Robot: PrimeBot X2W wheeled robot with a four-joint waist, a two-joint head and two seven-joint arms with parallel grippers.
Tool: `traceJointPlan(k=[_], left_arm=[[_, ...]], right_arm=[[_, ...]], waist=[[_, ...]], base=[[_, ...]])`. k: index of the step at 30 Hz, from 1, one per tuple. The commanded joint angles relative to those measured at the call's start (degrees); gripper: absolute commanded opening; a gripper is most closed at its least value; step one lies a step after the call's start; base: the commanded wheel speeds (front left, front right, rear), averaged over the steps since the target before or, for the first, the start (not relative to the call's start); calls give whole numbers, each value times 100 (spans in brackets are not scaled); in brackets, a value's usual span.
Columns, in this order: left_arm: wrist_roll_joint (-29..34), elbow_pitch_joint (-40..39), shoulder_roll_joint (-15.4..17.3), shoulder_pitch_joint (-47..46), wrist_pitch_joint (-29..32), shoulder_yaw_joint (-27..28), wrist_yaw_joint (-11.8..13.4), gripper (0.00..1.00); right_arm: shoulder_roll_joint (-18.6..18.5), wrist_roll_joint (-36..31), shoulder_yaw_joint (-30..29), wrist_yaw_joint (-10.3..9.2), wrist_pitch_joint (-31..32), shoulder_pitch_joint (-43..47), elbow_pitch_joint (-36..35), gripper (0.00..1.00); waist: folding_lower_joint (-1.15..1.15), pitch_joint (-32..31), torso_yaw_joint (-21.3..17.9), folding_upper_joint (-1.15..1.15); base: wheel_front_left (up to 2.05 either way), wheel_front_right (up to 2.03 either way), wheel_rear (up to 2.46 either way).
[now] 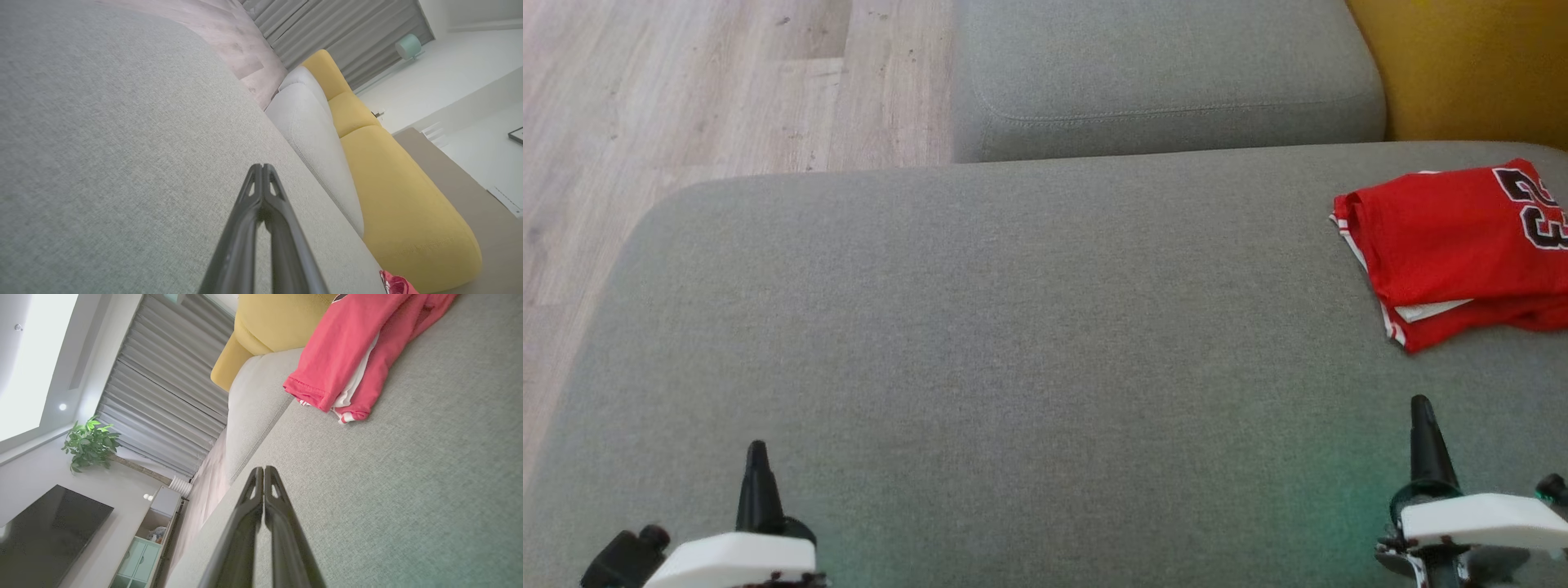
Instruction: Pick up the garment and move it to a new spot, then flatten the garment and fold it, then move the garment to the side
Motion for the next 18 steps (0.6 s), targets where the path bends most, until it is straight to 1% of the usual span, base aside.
traceJointPlan(k=[1,18], left_arm=[[-112,-137,46,-340,24,184,-41,0],[-1241,-67,44,-544,313,400,-197,0]], right_arm=[[-47,131,27,-3,34,-359,-167,0],[-39,1280,-85,-3,318,-580,-114,0]], waist=[[0,3,-1,0],[0,87,-30,0]], base=[[0,0,0],[0,0,0]])
